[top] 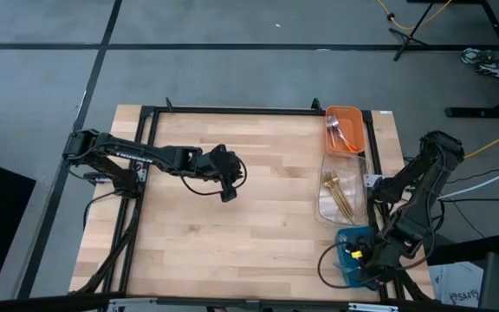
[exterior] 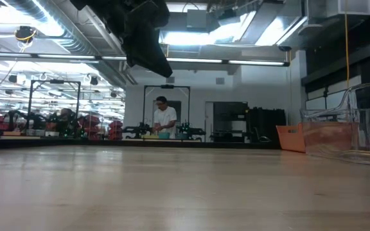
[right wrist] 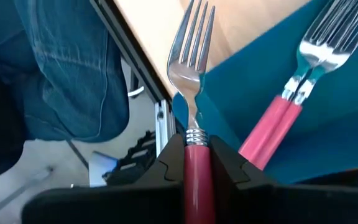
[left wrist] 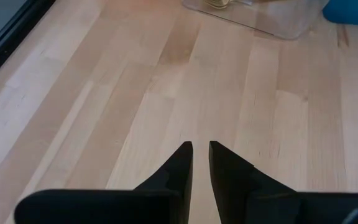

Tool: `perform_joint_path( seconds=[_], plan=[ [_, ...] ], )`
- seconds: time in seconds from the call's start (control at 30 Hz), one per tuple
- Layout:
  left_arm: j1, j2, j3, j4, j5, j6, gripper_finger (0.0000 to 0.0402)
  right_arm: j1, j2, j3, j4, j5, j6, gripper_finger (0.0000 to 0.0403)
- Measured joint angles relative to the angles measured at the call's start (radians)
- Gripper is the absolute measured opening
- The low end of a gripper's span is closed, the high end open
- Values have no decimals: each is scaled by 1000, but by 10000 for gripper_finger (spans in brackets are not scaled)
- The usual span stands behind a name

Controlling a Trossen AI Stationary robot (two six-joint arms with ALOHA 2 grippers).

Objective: Sort silverware by color (type)
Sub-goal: Put the pink fork into the blue bin

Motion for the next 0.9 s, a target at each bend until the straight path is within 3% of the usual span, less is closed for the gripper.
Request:
perform_joint_path(
  seconds=[0.2,0.6,0.9],
  plan=[
    [0,0,0,0,0,0,46,0,0,9,-10,-44,0,21],
    [0,1,0,0,0,0,46,0,-1,165,-336,-16,67,21],
    [0,1,0,0,-3,0,46,-1,57,165,-390,39,121,21]
  ],
)
